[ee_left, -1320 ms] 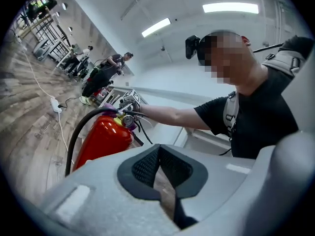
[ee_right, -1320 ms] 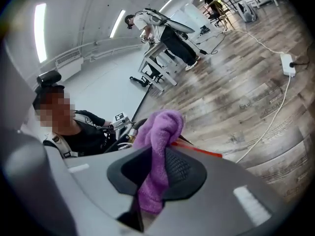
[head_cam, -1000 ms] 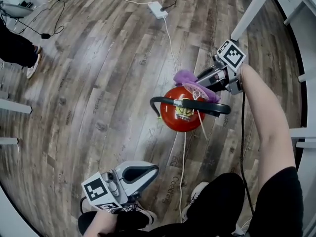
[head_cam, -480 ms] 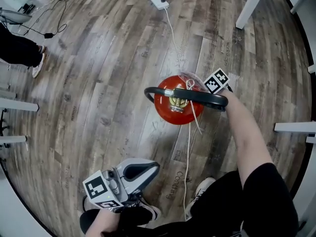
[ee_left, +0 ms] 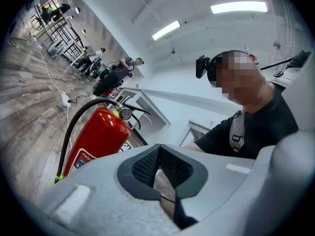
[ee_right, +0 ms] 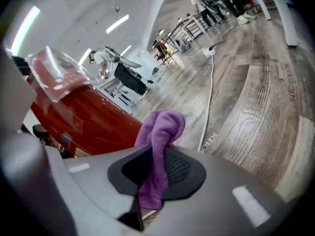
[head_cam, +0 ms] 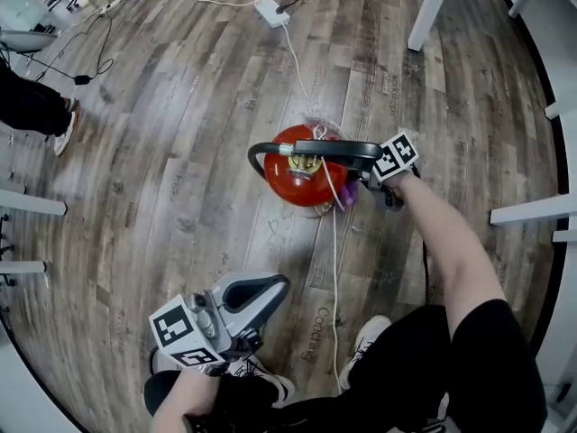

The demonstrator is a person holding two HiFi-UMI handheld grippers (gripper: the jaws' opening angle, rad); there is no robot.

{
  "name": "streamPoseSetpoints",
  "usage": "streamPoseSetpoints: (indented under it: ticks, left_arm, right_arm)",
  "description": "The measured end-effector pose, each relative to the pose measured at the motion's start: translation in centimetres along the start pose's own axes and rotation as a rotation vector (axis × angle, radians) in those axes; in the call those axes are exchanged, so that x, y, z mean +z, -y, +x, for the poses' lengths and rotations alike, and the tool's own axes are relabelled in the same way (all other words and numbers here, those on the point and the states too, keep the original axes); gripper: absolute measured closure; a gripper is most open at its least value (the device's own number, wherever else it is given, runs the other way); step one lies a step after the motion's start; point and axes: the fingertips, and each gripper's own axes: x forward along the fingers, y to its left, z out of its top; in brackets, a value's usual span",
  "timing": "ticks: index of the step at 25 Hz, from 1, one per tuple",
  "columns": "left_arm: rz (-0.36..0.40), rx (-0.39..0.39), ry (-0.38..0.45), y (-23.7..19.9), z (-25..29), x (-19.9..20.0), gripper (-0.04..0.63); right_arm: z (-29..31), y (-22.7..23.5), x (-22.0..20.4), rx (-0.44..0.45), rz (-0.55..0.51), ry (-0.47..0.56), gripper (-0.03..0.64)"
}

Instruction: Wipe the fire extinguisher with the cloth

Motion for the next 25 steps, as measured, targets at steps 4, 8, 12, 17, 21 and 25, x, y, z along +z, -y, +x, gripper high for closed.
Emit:
streamPoseSetpoints:
  ticks: [4, 8, 12, 17, 21, 25]
  left_arm:
    - [0.009, -0.012, 0.015, 0.1, 0.8, 0.5, 0.600]
    - [-0.012, -0.009, 0.044, -0.8, 1.7, 0.8, 0.598]
    - [-0.057, -0.014, 0.038, -1.4, 2.2, 0.1, 0.598]
    - [-0.170, -0.013, 0.049, -2.3, 2.2, -0.2, 0.497]
    - [-0.224, 0.005, 0.056, -2.7, 1.6, -0.5, 0.453]
    - [-0.208, -0.040, 0.013, -1.7, 2.3, -0.9, 0.382]
  right_arm:
    - [-5.1, -5.0, 1.7, 0.048, 0.092, 0.239, 0.555]
    - [-9.9, -11.8, 1.3, 0.128, 0.165, 0.384, 0.554]
    - [-12.9, -18.6, -0.1, 0.220, 0.145, 0.422, 0.554]
    - [-14.5, -23.8, -2.3, 0.266, 0.163, 0.390, 0.554]
    - [-13.9, -27.1, -4.9, 0.225, 0.095, 0.240, 0.554]
    - [-13.5, -31.9, -3.7, 0.191, -0.199, 0.208, 0.552]
